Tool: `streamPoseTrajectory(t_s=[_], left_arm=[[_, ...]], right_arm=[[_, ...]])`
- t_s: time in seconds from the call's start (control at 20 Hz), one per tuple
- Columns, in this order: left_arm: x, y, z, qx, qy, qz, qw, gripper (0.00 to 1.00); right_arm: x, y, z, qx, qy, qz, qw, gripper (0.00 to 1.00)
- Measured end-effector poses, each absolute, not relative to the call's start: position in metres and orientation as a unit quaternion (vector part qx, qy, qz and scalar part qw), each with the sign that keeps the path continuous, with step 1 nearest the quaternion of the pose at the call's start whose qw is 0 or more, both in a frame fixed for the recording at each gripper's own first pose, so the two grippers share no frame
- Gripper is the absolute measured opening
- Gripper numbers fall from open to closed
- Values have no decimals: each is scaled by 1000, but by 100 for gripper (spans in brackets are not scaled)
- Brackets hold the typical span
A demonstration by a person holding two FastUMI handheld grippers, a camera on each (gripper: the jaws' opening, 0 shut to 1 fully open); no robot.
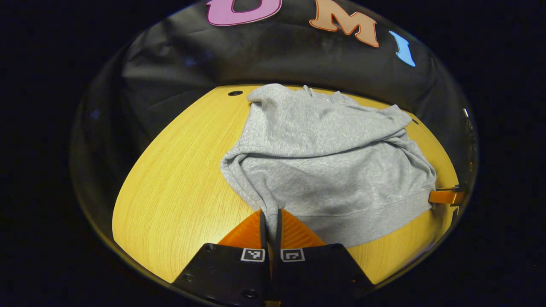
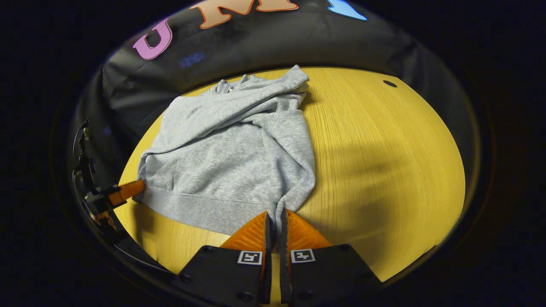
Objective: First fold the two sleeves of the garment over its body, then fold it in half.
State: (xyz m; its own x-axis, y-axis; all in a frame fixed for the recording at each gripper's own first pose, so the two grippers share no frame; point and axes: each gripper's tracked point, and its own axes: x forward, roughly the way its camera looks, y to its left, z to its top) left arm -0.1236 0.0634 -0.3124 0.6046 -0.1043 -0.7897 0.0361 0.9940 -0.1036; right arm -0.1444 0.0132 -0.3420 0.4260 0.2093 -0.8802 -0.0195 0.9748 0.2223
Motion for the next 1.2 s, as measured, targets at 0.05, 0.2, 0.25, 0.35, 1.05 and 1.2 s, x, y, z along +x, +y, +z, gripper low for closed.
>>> streamPoseTrajectory(t_s=[0.05, 0.2, 0.25, 0.35, 1.05, 1.2], left_arm=[[-128, 64, -312, -37, 446, -42, 893, 0], [-140, 65, -310, -39, 459, -50, 886, 0], [-138, 65, -312, -38, 466, -55, 882, 0], [-138, 64, -311, -28, 478, -61, 876, 0], [-100, 66, -260, -108, 470, -46, 875, 0], [-74, 70, -240, -118, 453, -46, 883, 0]], right_arm=[[-149, 11, -340, 100, 533, 65, 838, 10], [-154, 7, -331, 142, 533, 56, 832, 10], [-152, 8, -331, 144, 536, 59, 830, 10], [-149, 9, -330, 138, 537, 73, 829, 10], [-96, 21, -257, 206, 519, 106, 823, 10], [-67, 21, -232, 239, 496, 107, 828, 10]])
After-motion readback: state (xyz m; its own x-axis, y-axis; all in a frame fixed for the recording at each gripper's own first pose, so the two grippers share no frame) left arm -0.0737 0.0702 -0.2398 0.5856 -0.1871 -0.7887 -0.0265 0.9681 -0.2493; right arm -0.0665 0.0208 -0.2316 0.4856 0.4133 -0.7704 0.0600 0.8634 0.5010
